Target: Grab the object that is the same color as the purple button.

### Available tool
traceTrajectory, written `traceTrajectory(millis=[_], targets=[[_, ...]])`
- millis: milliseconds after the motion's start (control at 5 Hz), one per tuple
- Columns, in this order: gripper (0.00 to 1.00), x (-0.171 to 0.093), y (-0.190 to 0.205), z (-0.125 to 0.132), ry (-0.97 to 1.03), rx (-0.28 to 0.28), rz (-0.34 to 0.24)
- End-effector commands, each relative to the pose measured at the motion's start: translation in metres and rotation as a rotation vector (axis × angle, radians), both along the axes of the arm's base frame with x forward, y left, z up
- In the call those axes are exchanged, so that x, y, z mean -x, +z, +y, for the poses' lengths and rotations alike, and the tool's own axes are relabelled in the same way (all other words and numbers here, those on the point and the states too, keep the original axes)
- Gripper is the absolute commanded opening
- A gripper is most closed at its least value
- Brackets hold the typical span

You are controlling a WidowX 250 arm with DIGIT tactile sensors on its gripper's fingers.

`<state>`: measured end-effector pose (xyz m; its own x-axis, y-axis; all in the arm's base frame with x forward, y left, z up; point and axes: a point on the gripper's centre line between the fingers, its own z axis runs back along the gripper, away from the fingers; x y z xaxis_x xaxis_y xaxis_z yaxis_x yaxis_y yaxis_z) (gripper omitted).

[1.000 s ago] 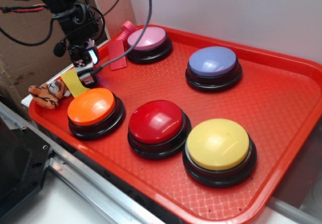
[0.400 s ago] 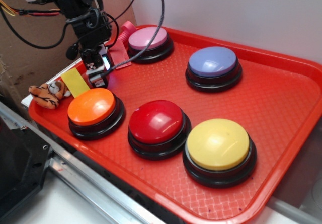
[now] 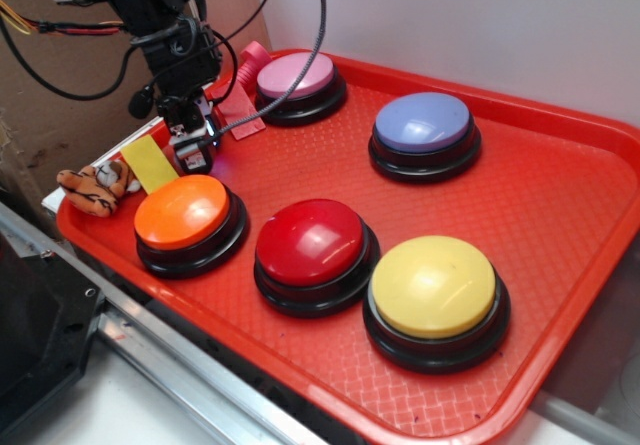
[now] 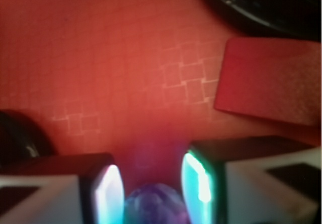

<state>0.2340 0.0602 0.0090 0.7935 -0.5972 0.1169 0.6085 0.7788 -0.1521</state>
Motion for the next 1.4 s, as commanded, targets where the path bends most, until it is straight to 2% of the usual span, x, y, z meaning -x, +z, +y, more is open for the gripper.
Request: traceTrajectory(millis=[0,200,600,800,1000,1200], targets=[[0.0,-0.003,0.009,0.001,0.043,-0.056,0.019],[0.0,-0.001,0.032,-0.005,0.105,-0.06,0.046],[0.0,-0.018,0.103,-0.014,0.224,-0.059,0.006],[0.0,-0.031,0.139,-0.029,0.374,-0.066,0.021],[0.0,-0.041,0.174,-0.051,0.437,-0.083,-0.033],[0.0,-0.052,0.2,-0.072,0.45,-0.133,-0.099]])
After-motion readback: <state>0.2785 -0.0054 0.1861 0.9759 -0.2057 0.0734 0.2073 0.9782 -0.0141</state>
